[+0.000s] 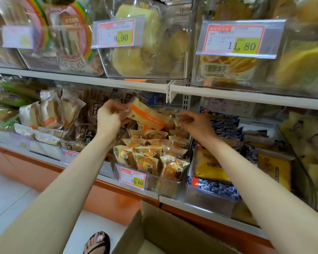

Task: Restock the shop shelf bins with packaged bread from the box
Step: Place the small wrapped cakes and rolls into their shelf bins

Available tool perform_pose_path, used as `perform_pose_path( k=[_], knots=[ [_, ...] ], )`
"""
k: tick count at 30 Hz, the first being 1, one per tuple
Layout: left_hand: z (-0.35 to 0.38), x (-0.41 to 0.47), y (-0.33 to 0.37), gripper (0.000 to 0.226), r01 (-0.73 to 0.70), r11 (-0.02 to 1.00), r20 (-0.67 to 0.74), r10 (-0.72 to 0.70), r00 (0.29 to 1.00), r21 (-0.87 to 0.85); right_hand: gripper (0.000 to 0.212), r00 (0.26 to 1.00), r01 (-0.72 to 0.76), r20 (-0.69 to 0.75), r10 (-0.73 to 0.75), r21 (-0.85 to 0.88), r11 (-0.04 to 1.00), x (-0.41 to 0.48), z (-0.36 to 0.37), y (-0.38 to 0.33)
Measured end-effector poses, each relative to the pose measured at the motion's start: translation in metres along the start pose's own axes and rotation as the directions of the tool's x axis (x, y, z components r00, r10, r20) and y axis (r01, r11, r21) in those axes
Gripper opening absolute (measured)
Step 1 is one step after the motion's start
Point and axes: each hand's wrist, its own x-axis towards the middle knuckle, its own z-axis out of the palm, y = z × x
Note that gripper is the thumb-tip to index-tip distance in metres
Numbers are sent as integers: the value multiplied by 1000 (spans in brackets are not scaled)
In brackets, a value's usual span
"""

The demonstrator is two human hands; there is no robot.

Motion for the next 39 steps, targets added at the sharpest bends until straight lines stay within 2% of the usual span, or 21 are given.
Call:
perform_pose_path(
  k=[5,8,13,17,22,26,29,32,34,36,39],
  knots=[
    [-18,-15,-3,14,214,947,-70,-237,969,-241,48,994,-66,94,50,173,983,-4,3,-12],
    [-23,-19,-3,11,268,890,-55,-309,949,-369,56,991,-92,118,69,206,974,-5,3,-14],
    [-25,-21,0,5,323,832,-1,-363,932,-451,53,983,-98,176,54,249,964,-6,6,-15],
    [-20,-28,-5,6,381,793,24,-421,907,-475,47,985,-109,165,49,378,920,-8,8,-14],
    [-17,-32,-9,9,346,897,-6,-362,932,-273,29,994,-104,81,78,386,917,-8,9,-9],
    [-19,-32,-12,29,158,982,-26,-162,987,-108,24,998,-49,48,35,326,944,-10,10,-9],
    [-20,-33,-12,23,18,997,20,-19,1000,75,10,999,-43,35,34,315,948,-10,11,-12],
    [-20,-31,-10,26,-14,993,92,3,996,115,19,992,-125,81,100,423,898,-9,7,-11],
    [-24,-28,-11,41,-65,974,153,31,988,218,31,989,-144,113,100,512,847,-8,2,-10],
    [-26,-26,-12,49,-127,930,180,67,981,344,41,989,-127,129,70,506,853,-6,-1,-9],
    [-24,-27,-12,34,-177,892,142,129,981,416,42,991,-114,115,68,463,879,-4,0,-10]
  ],
)
